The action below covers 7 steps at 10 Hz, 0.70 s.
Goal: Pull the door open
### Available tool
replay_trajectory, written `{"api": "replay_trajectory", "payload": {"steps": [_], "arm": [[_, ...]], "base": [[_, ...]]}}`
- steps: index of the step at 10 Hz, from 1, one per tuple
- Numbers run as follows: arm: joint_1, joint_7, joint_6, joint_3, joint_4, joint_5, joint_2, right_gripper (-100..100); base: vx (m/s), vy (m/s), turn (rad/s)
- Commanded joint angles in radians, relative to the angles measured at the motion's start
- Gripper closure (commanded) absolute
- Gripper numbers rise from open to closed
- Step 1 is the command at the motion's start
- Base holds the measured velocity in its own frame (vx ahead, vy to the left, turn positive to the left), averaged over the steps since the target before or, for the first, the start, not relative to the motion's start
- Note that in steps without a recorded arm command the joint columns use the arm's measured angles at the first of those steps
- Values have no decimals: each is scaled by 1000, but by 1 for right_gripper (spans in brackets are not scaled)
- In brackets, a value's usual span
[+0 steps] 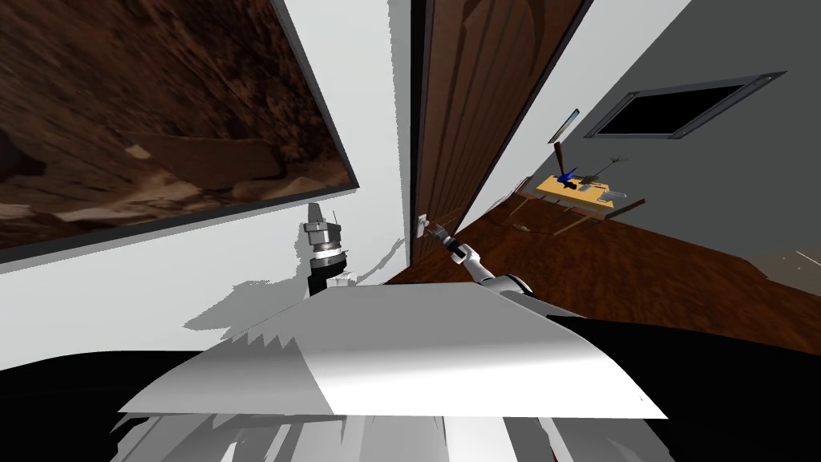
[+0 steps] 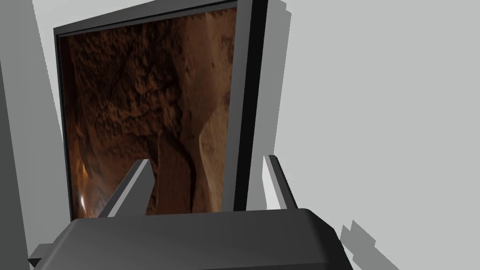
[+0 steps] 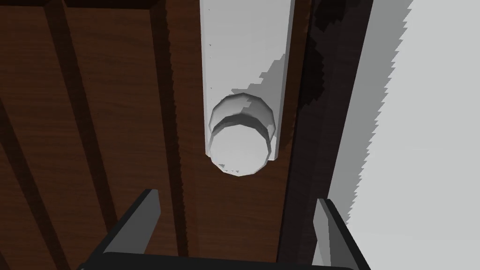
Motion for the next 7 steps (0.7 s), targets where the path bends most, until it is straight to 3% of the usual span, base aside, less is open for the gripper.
{"api": "replay_trajectory", "payload": {"steps": [1, 5, 6, 7], "arm": [[-1, 7, 4, -3, 2, -1, 6, -100], [-3, 16, 10, -9, 3, -4, 15, -100], [-3, 16, 10, -9, 3, -4, 15, 100], [-3, 16, 10, -9, 3, -4, 15, 100]], "base": [[157, 84, 34], [96, 49, 26], [-42, -29, -1], [-24, -11, -15]]}}
